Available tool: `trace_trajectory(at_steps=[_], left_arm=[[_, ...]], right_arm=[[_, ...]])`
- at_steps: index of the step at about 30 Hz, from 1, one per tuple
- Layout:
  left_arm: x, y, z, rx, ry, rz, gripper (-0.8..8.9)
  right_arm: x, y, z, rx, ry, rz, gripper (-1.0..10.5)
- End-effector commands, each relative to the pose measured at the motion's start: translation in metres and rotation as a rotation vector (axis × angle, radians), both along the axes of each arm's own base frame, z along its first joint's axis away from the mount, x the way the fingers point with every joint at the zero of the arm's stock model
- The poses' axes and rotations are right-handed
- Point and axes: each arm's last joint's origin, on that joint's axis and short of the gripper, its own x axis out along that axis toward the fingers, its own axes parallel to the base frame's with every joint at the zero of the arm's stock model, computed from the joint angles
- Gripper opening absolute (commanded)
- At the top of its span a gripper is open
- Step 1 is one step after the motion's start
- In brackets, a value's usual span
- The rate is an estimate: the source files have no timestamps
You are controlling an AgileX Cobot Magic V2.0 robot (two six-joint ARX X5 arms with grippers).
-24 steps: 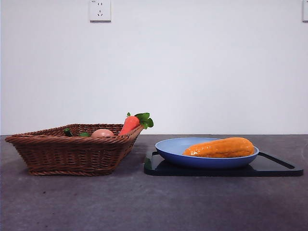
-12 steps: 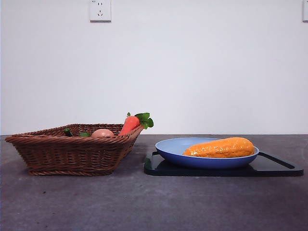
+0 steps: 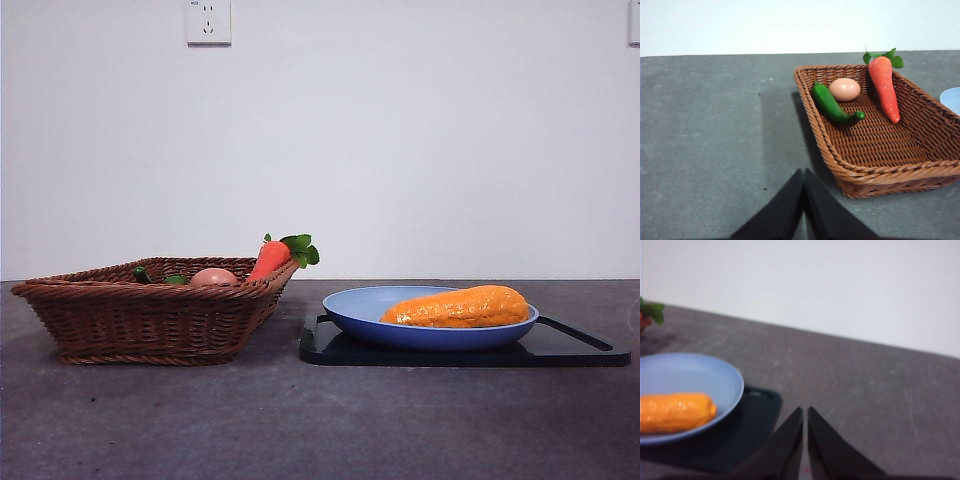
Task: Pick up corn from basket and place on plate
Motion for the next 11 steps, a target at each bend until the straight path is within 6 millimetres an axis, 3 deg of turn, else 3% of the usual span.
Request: trace_trajectory(at_steps=[1,11], left_arm=[[0.0014,0.0003,-0.0087,-0.002,0.02,0.004,0.04],[0.0014,0.0003,-0.0086,-0.002,0.019,0.004,0.03]], right_arm=[[0.0001,-0.0002,-0.0054,0.021,0.042,-0.005,0.0],[-0.0001,-0.0001,-0.0078,0.023,0.067,-0.005,0.0]])
